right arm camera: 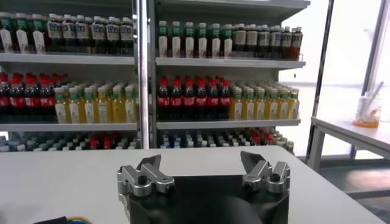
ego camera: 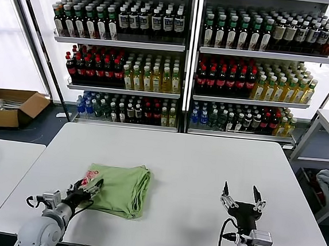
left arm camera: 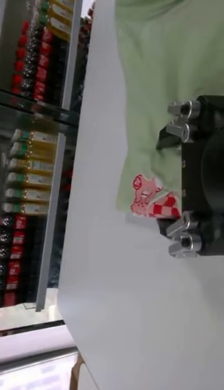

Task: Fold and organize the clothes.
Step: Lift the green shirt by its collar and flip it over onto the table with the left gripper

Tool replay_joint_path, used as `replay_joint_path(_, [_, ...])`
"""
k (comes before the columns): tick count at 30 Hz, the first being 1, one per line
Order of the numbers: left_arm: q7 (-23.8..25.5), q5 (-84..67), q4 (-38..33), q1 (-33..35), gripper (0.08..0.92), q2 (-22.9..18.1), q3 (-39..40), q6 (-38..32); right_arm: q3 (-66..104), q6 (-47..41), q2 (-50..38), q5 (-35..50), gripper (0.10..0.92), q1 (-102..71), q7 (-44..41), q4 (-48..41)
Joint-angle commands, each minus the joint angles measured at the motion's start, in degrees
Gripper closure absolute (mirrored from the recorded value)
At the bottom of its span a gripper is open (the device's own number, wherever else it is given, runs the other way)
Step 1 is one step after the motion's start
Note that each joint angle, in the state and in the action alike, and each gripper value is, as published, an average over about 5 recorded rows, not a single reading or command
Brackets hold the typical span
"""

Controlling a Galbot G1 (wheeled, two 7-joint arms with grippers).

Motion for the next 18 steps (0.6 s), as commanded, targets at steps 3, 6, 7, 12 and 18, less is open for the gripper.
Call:
replay_joint_path(3, [0.65,-1.4,2.23,-0.14,0.429,-0.13,0.03,0.63,0.05,-0.03,0.07,0.03,0.203,-0.01,0.05,0.39])
replay_joint_path(6, [0.64,-1.39,2.43,-0.12,0.516,0.03,-0.15,0.53,-0.03,-0.04,0.19,0.0,0.203,0.07,0.09,0.44])
replay_joint_path(7, [0.61,-1.33,2.51,-0.11,0.542,0.09,-0.22,0.43,-0.05,-0.06,0.22,0.0,0.203,0.13,0.11,0.44])
replay_joint_path(12, [0.4,0.18,3.69,-0.14,0.689,0.12,-0.74,-0.88,-0.11,-0.15,0.15,0.01,0.203,0.53,0.25,0.55])
replay_joint_path(18, [0.02,2.45,4.24,0.02,0.858,0.64,-2.81,-2.76,-0.27,-0.53,-0.17,0.13,0.203,1.5,0.42,0.51])
